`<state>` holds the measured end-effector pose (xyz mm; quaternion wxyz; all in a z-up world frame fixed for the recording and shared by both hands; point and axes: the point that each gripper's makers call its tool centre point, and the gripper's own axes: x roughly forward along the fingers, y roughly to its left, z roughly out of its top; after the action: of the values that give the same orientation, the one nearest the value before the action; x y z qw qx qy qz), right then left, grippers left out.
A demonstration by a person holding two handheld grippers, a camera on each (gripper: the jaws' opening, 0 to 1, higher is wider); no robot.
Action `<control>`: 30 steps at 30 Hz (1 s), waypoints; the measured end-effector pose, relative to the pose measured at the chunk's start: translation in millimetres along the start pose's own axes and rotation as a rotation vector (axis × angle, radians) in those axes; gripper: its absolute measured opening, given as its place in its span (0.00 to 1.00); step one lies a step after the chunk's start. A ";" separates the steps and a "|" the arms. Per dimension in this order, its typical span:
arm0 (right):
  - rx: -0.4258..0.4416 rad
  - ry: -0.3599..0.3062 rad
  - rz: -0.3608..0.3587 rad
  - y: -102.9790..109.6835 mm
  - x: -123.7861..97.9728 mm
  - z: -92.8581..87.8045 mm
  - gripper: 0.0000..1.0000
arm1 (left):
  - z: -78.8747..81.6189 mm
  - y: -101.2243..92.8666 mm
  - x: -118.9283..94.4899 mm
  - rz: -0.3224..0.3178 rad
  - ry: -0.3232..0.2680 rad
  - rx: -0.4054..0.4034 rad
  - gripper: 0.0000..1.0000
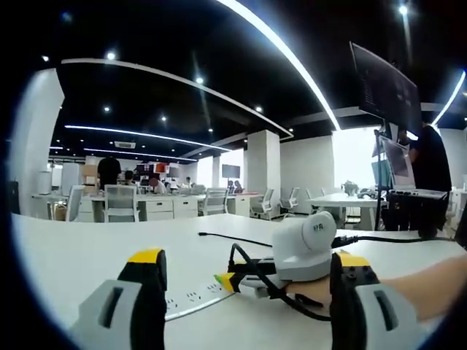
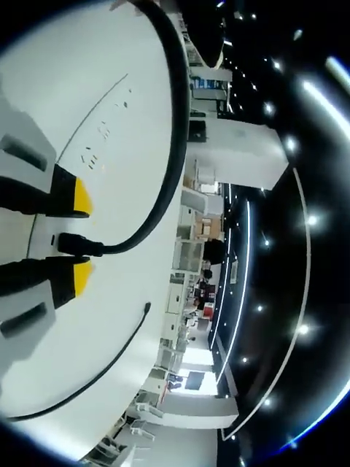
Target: Locate the USB plug end of the data cable currently connected to the USB port on the desk. Grip the plug, withdraw it from the port, and place it onto the desktop.
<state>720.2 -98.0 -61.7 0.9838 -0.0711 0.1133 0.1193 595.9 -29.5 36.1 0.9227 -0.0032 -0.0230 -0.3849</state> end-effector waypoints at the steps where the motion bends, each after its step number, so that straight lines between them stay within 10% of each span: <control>1: 0.005 0.001 -0.010 -1.4 -0.6 -0.7 0.17 | 0.5 0.1 -0.1 0.002 0.000 0.002 0.93; 20: 0.289 0.002 -0.009 -10.9 -4.5 -5.6 0.12 | 3.8 -5.5 -2.3 0.015 -0.009 0.009 0.92; 30: 0.260 0.010 -0.018 1.7 6.7 -6.3 0.12 | -4.4 7.9 -4.1 0.021 -0.002 0.004 0.92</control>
<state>724.8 -95.9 -69.5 0.9852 0.0556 0.1320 0.0943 598.9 -21.2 31.6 0.9267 -0.0018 -0.0247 -0.3751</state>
